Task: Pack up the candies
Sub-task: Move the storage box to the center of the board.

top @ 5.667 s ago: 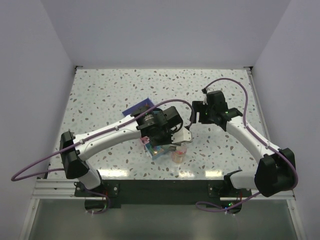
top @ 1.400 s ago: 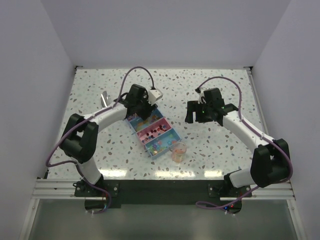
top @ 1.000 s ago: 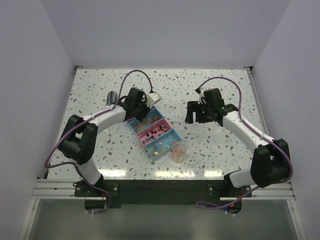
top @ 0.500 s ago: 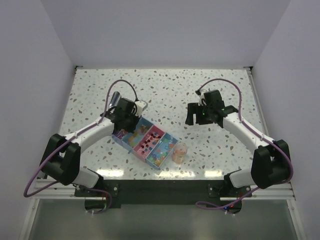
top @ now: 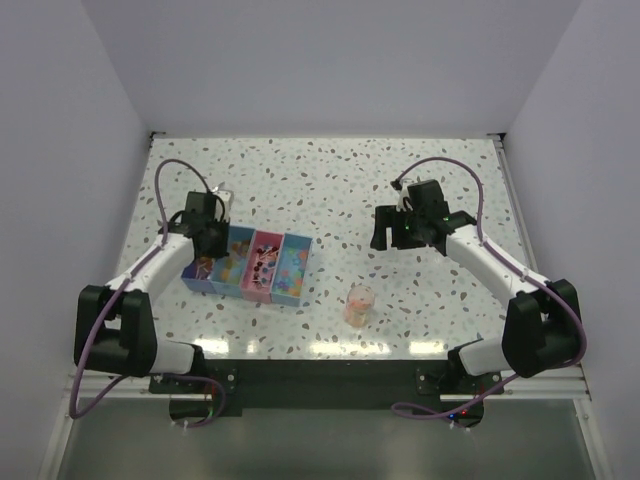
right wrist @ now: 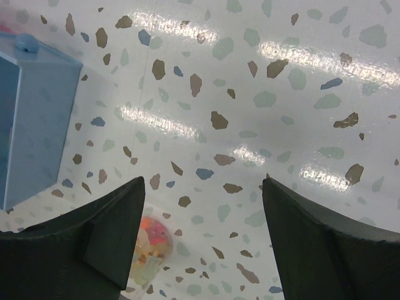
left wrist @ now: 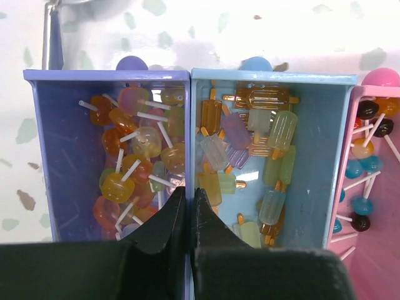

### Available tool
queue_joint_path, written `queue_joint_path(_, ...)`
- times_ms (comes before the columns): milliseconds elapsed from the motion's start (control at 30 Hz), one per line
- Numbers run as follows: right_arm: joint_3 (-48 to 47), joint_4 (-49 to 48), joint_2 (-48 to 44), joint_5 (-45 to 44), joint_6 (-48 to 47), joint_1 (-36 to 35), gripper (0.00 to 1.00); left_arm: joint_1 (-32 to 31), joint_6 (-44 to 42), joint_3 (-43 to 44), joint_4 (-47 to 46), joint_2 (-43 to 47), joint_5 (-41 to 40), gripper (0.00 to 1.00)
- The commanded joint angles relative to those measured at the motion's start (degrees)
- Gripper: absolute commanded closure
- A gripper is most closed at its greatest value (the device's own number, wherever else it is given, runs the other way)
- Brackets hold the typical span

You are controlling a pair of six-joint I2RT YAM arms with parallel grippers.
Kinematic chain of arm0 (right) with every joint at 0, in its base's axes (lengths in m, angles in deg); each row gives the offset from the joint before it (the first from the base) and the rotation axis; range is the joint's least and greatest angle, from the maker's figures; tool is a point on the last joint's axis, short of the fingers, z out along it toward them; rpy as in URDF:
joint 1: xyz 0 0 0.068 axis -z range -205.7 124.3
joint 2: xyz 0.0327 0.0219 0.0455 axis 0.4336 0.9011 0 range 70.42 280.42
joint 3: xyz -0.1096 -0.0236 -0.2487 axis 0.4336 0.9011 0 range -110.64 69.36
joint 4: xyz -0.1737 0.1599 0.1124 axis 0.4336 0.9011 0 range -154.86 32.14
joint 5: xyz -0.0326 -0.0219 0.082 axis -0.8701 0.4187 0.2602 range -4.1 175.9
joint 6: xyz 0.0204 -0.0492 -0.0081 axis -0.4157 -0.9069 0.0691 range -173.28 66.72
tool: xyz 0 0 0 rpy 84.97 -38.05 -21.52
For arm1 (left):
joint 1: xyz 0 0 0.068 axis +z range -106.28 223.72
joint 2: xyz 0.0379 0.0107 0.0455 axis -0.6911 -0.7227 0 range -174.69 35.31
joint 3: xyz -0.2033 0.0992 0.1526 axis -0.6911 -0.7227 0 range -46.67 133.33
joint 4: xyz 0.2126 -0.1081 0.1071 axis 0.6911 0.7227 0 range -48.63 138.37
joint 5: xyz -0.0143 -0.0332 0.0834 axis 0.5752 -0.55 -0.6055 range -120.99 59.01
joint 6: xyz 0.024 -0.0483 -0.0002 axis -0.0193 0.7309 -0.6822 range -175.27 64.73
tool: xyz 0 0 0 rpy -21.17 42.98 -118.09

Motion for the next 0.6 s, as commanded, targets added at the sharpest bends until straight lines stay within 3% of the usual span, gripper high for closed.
queue_joint_path(0, -0.8, -0.7, -2.0, 0.7, 0.1, 0.3, 0.22, 3.1, -2.0, 2.1, 1.4, 0.6, -6.3, 1.00)
queue_joint_path(67, -0.8, -0.4, -2.1, 0.8, 0.1, 0.3, 0.22, 4.2, -3.3, 2.5, 1.8, -0.3, -10.7, 1.00)
queue_joint_path(400, -3.7, 0.3, -0.7, 0.4, 0.1, 0.3, 0.22, 8.1, -8.2, 2.6, -2.5, -1.9, -15.9, 0.99)
queue_joint_path(567, -7.7, 2.8, 1.6, -3.9, 0.2, 0.3, 0.23, 8.3, -8.3, 3.3, -5.8, -4.1, -17.3, 0.78)
